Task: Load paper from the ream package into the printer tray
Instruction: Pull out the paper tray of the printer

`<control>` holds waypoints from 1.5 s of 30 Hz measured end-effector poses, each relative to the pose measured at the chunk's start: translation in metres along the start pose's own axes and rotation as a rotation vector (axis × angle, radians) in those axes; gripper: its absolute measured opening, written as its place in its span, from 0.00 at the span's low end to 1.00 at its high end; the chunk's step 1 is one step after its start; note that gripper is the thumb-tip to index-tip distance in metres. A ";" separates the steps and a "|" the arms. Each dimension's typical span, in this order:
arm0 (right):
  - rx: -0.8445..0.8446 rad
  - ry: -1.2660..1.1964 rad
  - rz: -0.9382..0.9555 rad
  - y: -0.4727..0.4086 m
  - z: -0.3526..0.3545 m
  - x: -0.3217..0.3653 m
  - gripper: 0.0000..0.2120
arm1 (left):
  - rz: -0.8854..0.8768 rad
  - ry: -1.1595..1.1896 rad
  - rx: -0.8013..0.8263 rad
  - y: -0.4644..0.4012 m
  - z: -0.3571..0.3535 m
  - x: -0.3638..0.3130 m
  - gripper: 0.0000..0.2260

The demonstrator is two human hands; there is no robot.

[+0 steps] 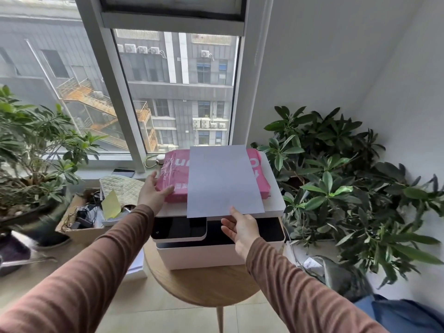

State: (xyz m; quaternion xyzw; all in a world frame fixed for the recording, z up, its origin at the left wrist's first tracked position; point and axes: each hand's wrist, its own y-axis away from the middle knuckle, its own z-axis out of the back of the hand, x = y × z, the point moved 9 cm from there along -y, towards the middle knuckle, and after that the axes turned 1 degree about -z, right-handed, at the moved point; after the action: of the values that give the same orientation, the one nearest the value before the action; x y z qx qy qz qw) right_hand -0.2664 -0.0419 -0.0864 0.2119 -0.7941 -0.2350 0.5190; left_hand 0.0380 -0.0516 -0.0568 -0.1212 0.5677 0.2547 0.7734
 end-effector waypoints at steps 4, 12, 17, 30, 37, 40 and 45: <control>-0.015 -0.006 0.035 0.004 0.007 0.002 0.16 | -0.065 0.031 -0.035 0.022 0.008 0.003 0.37; 0.080 0.152 0.092 0.018 0.018 -0.016 0.15 | -0.143 0.007 -0.009 0.084 0.016 0.022 0.35; 0.053 0.243 0.165 0.023 0.048 -0.026 0.14 | -0.063 0.057 0.015 0.122 0.018 0.064 0.40; -0.205 0.554 0.253 -0.026 0.176 -0.063 0.19 | 0.230 -0.028 0.046 0.171 -0.019 0.169 0.40; -0.181 0.706 0.183 -0.083 0.212 -0.072 0.40 | 0.278 -0.066 0.085 0.151 -0.042 0.206 0.44; -0.151 0.704 0.216 -0.096 0.213 -0.073 0.39 | 0.258 -0.044 0.075 0.141 -0.051 0.218 0.35; -0.184 0.588 0.256 -0.099 0.214 -0.077 0.30 | 0.288 -0.003 0.027 0.131 -0.053 0.242 0.45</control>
State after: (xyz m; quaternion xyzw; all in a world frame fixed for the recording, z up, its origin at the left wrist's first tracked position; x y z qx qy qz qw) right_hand -0.4268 -0.0436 -0.2760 0.1214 -0.6058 -0.1675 0.7682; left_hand -0.0209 0.0953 -0.2879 -0.0276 0.5814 0.3556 0.7313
